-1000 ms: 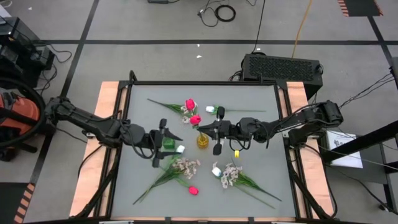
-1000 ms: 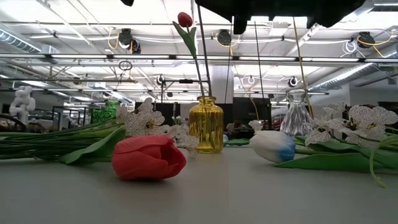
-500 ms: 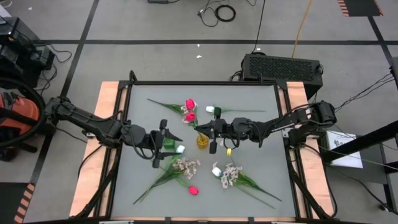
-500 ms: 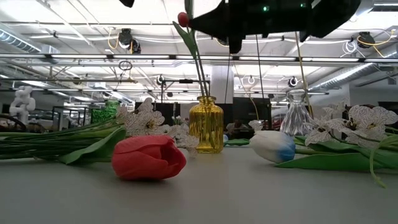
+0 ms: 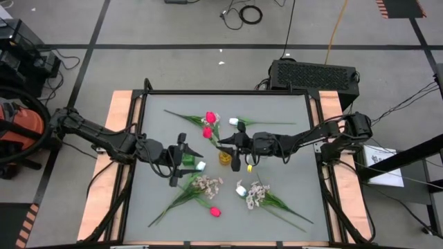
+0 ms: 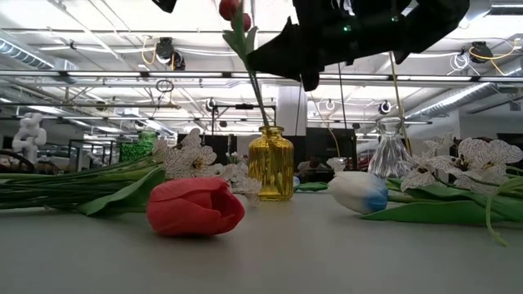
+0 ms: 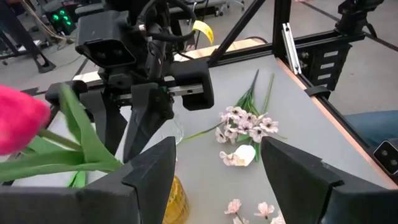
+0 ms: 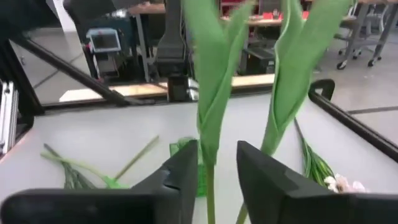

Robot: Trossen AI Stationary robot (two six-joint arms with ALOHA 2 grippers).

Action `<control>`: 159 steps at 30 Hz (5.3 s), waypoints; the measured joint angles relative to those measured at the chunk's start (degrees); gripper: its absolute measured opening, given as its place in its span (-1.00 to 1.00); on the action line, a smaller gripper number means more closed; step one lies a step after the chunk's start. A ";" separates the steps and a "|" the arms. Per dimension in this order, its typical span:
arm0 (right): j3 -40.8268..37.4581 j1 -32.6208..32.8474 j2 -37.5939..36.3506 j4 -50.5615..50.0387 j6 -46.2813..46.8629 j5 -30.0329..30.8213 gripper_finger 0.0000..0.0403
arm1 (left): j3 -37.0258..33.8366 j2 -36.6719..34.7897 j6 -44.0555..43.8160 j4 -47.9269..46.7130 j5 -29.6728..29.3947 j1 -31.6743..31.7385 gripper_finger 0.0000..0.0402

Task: Sort flowers into vase by color
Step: Put the top pink flower into the yellow flower vase, then put the pink flower into the yellow flower vase

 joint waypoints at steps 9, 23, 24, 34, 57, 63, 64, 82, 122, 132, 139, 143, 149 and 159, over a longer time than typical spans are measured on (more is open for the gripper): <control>0.00 0.02 -7.50 -13.15 1.75 -4.33 -0.19 | -0.04 0.00 -0.07 -1.34 0.00 -0.09 0.21; 0.00 0.08 -17.25 -31.20 3.43 -6.01 -0.06 | -0.04 0.00 -1.74 -2.67 -0.01 -2.09 0.21; 0.00 0.18 -17.90 -32.26 3.44 -6.02 -0.06 | -0.04 0.00 -1.73 -2.68 -0.02 -2.50 0.21; 0.00 0.50 -21.70 -37.56 4.36 -5.96 -0.07 | -0.04 0.16 -11.98 -6.65 0.02 -10.93 0.21; 0.00 0.98 -24.39 -42.23 6.97 -5.75 -0.07 | -0.55 21.66 -48.56 -23.16 -15.32 -24.41 0.21; 0.00 0.98 -24.39 -42.58 7.46 -6.02 -0.07 | -3.03 21.70 -53.88 -27.66 -16.54 -23.24 0.21; 0.00 0.98 -24.39 -42.60 7.48 -6.02 -0.07 | -3.45 21.70 -53.93 -27.65 -16.74 -23.23 0.21; 0.00 8.30 -34.18 -47.53 16.92 -10.12 -0.07 | -6.85 29.00 -45.88 -22.50 -9.87 -22.58 0.21; 0.00 9.62 -35.21 -47.64 16.37 -9.85 -0.07 | -4.65 30.27 -44.91 -17.48 -7.58 -22.66 -0.99; 0.00 9.62 -35.20 -47.60 16.52 -8.57 -0.07 | -1.22 29.68 -44.90 -18.21 -15.94 -21.14 -0.99; 0.00 9.62 -35.19 -47.50 16.70 -8.49 -0.07 | -0.75 29.64 -44.87 -18.39 -16.28 -18.81 -0.99; 0.00 9.62 -35.19 -45.68 16.33 -8.38 -0.07 | 1.75 29.57 -44.76 -20.94 -16.68 -17.58 -0.99; 0.00 10.06 -34.60 -40.90 13.87 -8.36 -0.07 | 7.07 29.53 -44.56 -27.80 -16.26 -16.52 -1.00; -0.02 11.80 -31.10 -38.57 12.39 -8.51 -0.07 | 14.20 29.51 -46.85 -38.97 -14.58 -16.01 -1.00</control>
